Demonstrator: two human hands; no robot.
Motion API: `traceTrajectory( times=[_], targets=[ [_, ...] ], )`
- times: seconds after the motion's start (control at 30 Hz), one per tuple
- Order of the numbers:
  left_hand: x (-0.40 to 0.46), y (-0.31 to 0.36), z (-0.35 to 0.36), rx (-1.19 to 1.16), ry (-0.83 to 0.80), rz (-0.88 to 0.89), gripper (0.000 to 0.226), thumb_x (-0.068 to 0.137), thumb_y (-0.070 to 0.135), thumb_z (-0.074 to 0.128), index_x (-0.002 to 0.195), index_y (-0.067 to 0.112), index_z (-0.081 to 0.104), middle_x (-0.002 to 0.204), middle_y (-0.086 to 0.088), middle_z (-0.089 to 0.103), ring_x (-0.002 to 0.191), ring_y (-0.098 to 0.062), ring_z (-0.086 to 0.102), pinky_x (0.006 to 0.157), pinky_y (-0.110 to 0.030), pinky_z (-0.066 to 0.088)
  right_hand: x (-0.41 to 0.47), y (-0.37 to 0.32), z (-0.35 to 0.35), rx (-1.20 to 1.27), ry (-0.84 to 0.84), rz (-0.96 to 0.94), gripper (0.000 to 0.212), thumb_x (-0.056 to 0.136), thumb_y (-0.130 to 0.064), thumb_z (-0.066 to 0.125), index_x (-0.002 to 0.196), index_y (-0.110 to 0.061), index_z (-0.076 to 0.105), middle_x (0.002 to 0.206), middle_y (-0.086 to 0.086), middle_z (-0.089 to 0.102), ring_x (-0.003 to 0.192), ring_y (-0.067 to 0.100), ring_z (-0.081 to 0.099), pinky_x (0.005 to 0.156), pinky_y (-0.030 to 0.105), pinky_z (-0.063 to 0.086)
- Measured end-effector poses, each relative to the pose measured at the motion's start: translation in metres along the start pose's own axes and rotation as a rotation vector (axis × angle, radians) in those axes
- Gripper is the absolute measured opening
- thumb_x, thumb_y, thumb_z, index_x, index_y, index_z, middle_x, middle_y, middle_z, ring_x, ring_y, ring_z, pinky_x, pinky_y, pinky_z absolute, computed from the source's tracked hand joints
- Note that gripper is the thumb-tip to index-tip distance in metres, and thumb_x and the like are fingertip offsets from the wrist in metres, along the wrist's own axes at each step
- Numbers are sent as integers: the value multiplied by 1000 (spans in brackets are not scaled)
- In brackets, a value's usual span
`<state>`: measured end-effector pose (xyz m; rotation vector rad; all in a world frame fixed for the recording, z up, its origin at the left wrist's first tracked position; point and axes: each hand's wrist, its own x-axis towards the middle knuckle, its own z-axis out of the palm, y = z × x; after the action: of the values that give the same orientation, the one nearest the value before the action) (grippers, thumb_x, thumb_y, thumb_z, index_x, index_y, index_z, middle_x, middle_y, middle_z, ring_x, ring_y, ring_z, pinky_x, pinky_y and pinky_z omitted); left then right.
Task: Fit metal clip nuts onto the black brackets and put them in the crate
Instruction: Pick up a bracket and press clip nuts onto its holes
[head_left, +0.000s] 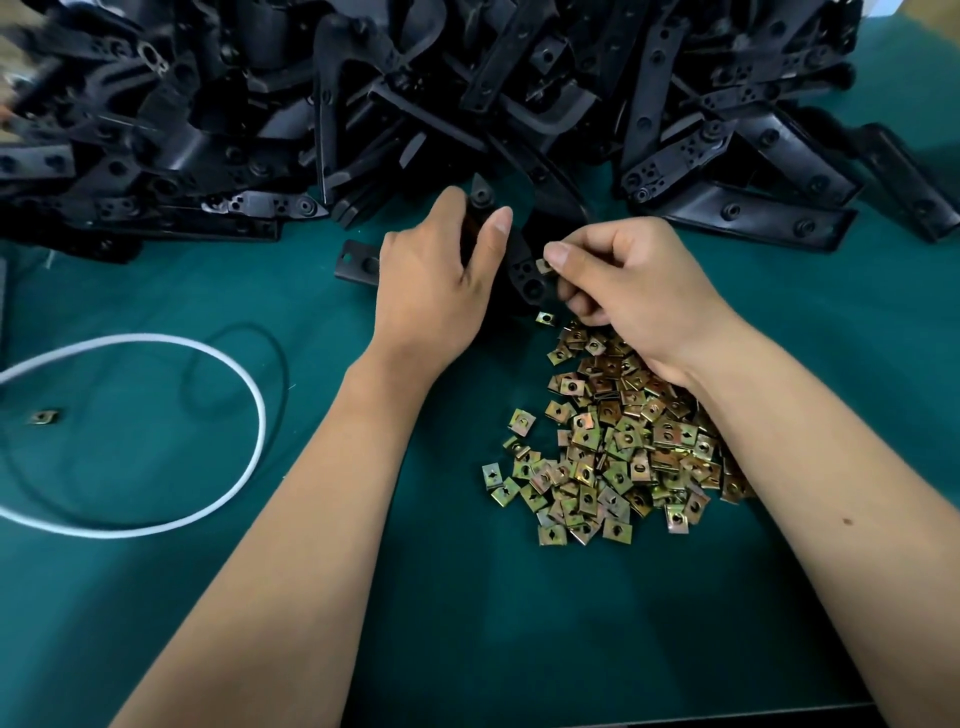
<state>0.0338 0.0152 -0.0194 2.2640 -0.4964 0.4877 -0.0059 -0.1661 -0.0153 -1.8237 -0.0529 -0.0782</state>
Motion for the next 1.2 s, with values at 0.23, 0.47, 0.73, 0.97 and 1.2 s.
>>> traceTrajectory(
  times=[0.23, 0.47, 0.73, 0.97, 1.2],
  targets=[
    [2, 5, 1, 160, 34, 45, 39, 106, 40, 47, 84, 10, 37, 56, 9, 28, 55, -25, 29, 69, -42, 37, 0, 0, 0, 15, 15, -6, 18, 94, -32, 68, 79, -28, 77, 65, -7, 66, 60, 4, 57, 53, 16, 45],
    [0, 15, 7, 310, 111, -73, 45, 107, 49, 25, 83, 13, 39, 60, 2, 40, 57, -25, 34, 84, -41, 37, -2, -4, 4, 34, 17, -6, 18, 96, -28, 69, 81, -21, 76, 61, -6, 63, 55, 6, 54, 50, 17, 42],
    [1, 25, 12, 420, 156, -146, 53, 103, 48, 12, 76, 16, 44, 66, -3, 50, 64, -24, 40, 85, -39, 34, -4, -10, 4, 68, 26, 11, 24, 98, -21, 69, 77, -10, 72, 54, -3, 53, 47, 13, 40, 45, 20, 33],
    [-1, 28, 15, 419, 201, -153, 47, 105, 46, 16, 78, 18, 43, 68, -8, 61, 65, -23, 37, 87, -40, 34, -7, -11, 3, 121, -44, 60, 31, 100, -18, 67, 69, -16, 66, 52, 0, 42, 45, 12, 27, 47, 25, 22],
    [1, 23, 16, 403, 173, -156, 47, 107, 47, 25, 77, 15, 43, 67, -4, 52, 66, -24, 40, 88, -41, 35, -4, -9, -4, 25, -31, 36, 26, 100, -27, 68, 86, -5, 75, 58, 2, 53, 45, 10, 37, 45, 17, 31]
  ],
)
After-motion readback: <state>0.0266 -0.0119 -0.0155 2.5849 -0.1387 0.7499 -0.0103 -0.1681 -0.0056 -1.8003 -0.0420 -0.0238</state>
